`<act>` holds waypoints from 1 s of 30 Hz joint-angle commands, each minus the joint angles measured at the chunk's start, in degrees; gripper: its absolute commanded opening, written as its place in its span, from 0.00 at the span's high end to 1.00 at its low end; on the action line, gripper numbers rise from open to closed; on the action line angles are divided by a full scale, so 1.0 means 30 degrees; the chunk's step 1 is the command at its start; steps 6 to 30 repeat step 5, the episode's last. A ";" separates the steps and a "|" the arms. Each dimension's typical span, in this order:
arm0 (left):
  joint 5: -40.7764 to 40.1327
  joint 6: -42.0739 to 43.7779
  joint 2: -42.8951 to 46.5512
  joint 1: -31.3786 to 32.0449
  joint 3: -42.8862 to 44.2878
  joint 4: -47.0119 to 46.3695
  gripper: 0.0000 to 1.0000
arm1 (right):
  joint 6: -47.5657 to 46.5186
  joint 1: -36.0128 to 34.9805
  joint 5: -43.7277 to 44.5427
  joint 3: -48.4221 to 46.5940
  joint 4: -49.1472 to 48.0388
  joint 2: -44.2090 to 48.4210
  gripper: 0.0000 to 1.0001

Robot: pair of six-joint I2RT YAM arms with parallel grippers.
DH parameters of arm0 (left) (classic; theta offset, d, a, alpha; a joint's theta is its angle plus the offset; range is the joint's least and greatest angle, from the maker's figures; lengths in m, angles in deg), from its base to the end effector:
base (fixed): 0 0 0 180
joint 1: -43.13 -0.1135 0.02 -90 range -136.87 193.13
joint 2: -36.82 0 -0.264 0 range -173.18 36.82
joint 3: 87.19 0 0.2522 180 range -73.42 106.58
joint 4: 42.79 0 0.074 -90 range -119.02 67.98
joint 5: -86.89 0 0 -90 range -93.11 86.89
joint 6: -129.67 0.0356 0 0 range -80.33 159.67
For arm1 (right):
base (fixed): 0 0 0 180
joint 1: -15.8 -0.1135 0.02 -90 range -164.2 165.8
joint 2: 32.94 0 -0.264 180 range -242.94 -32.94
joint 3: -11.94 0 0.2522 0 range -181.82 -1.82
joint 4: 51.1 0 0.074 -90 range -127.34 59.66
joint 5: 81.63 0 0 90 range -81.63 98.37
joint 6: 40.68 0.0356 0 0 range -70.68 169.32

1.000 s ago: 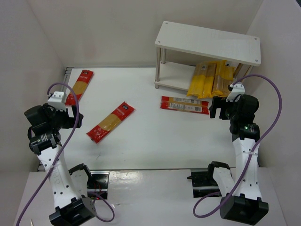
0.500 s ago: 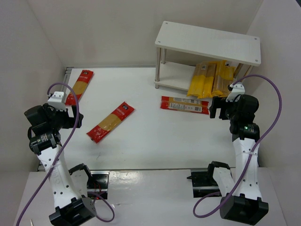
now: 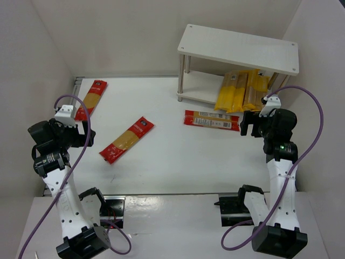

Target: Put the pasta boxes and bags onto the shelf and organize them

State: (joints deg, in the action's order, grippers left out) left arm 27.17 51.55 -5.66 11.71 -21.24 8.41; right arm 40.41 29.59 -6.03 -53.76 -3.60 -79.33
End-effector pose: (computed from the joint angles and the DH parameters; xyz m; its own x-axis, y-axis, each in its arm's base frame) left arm 0.1368 0.0625 0.3435 -0.4028 -0.0378 -0.9145 0.0139 0.9988 -0.0474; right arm 0.1687 -0.0323 0.3368 -0.4560 -0.0425 -0.8889 -0.0533 0.9984 -0.0204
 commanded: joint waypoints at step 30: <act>0.0570 0.0230 0.0214 -0.0103 0.0125 -0.0348 0.00 | -0.0224 0.0152 -0.0212 0.0146 -0.0113 0.0317 0.00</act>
